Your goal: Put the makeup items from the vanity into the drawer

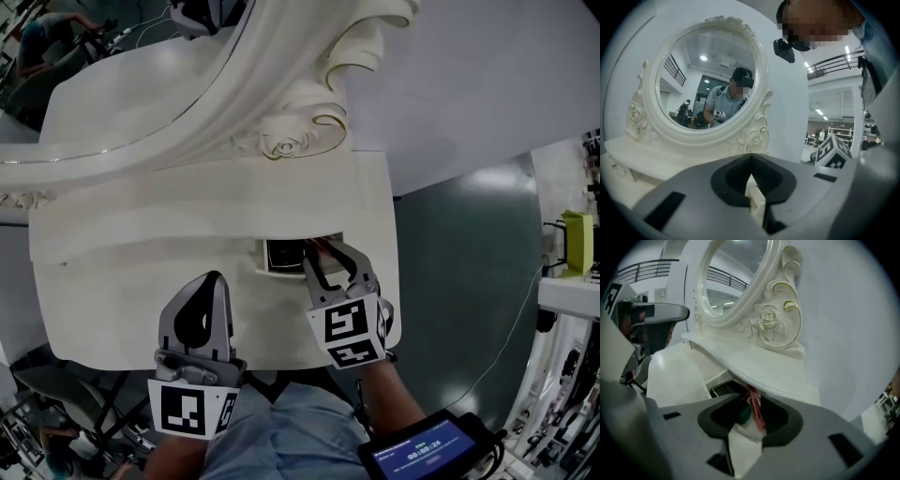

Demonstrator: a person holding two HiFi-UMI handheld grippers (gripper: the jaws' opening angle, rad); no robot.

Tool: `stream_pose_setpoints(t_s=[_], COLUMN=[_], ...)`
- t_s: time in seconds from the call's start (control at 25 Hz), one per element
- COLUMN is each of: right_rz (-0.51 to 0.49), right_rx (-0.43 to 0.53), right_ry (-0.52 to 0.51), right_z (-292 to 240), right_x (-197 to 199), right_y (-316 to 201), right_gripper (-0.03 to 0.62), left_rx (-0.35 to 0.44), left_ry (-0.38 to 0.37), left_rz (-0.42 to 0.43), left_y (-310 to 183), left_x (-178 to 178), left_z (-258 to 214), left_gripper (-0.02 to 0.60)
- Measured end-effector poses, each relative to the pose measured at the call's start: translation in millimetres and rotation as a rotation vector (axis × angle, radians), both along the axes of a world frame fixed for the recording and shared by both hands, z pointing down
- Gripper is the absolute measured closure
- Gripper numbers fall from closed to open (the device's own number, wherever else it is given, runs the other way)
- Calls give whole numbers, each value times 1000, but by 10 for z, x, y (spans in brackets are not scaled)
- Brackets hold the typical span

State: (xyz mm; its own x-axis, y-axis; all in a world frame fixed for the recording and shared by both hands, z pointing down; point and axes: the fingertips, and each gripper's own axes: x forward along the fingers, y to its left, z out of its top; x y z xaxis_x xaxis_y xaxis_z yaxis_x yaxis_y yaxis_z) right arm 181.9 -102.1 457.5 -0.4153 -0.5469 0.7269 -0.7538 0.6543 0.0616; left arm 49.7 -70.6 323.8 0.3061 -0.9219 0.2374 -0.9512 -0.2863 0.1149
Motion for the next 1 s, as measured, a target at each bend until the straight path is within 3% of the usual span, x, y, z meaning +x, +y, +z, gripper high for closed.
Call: stream_pose_setpoints(t_s=[0.24,0.48,1.0], right_rz=[82,98,53], right_rx=[70,137,415], right_ry=[-146,-208,-417], right_z=[-164,-433,-1624], right_x=[72,-12,-890], right_y=[-15,-44,168], right_gripper=[482,535,589], left_rx=[7,37,231], left_ry=[-5,-7,-87], left_rz=[-24,-22,-44], left_y=[0,29,57], left_x=[-120,-124,-706], left_z=[-6,-137,-877], left_gripper=[583,583,583])
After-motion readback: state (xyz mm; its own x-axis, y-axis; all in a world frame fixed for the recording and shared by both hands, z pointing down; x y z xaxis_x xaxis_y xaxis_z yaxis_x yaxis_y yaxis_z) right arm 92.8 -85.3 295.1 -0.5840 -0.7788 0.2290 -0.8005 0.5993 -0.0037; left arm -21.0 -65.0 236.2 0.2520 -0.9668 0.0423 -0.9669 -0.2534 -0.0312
